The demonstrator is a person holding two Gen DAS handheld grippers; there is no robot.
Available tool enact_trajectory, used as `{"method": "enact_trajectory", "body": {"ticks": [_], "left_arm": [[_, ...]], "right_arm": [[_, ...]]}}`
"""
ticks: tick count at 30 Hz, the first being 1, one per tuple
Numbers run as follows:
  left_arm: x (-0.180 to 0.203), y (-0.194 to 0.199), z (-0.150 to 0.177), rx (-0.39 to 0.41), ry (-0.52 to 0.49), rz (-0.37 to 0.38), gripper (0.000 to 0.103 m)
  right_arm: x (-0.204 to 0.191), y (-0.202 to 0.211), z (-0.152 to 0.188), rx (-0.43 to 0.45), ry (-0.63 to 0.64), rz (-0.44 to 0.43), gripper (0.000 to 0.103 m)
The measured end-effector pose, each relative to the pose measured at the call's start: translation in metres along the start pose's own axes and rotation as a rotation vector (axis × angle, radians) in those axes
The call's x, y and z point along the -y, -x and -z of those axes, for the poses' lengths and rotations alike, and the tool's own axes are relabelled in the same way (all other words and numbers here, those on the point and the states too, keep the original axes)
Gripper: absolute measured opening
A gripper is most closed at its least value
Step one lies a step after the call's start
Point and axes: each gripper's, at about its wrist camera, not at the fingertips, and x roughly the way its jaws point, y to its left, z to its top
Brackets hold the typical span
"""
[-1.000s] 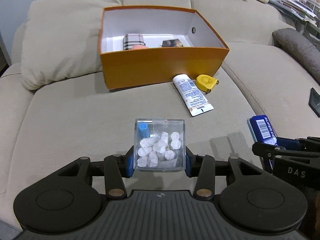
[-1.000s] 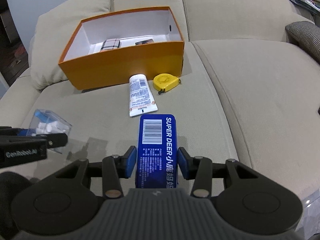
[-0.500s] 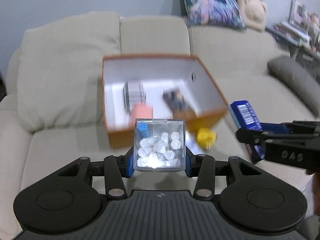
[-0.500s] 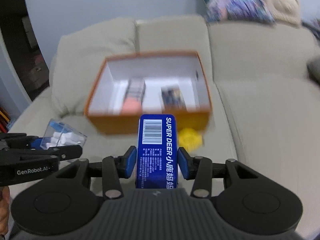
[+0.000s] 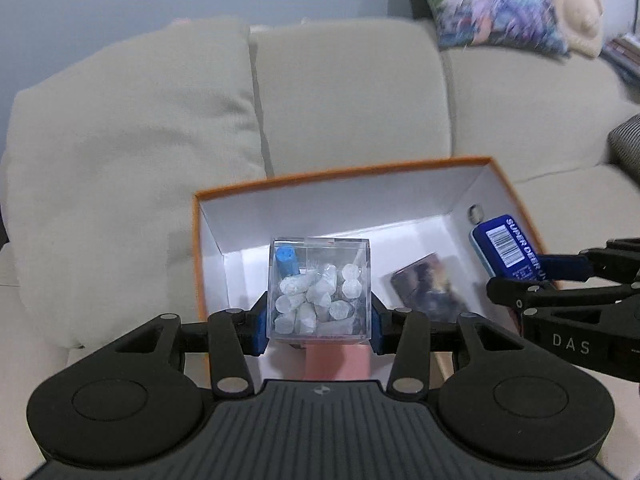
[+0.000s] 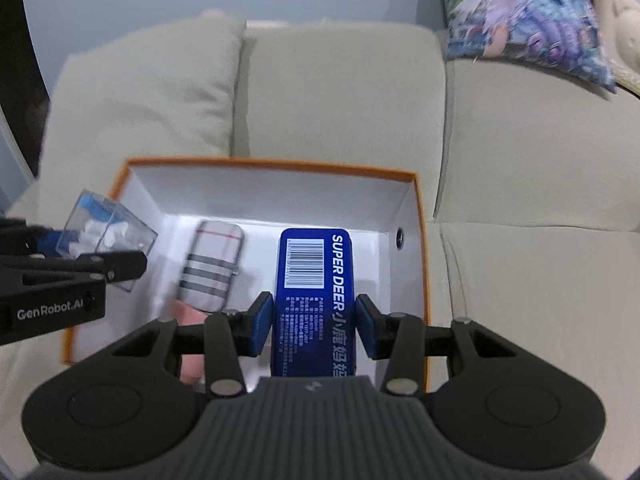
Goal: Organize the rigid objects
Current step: 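Lift and carry the pill box and blue box over the orange box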
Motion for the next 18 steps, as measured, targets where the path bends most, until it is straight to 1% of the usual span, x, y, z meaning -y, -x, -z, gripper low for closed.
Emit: {"method": "enact_trajectory", "body": {"ticks": [4,8,18], "left_arm": [[0.000,-0.029,0.003,-0.041,0.003,-0.021,0.052],[0.002,-0.047,0.006,-0.067,0.002,-0.028,0.052],[0.000,-0.072,-0.001,-0.099,0.013,-0.046,0.052]], "right_arm": [[0.000,-0.031,-0.005,-0.040,0.021,0.016,0.046],[-0.002,-0.053,-0.011,-0.065,0.032,0.014,0.046],[-0.007,-0.079,-0.020,-0.090,0.050,0.024,0.046]]}}
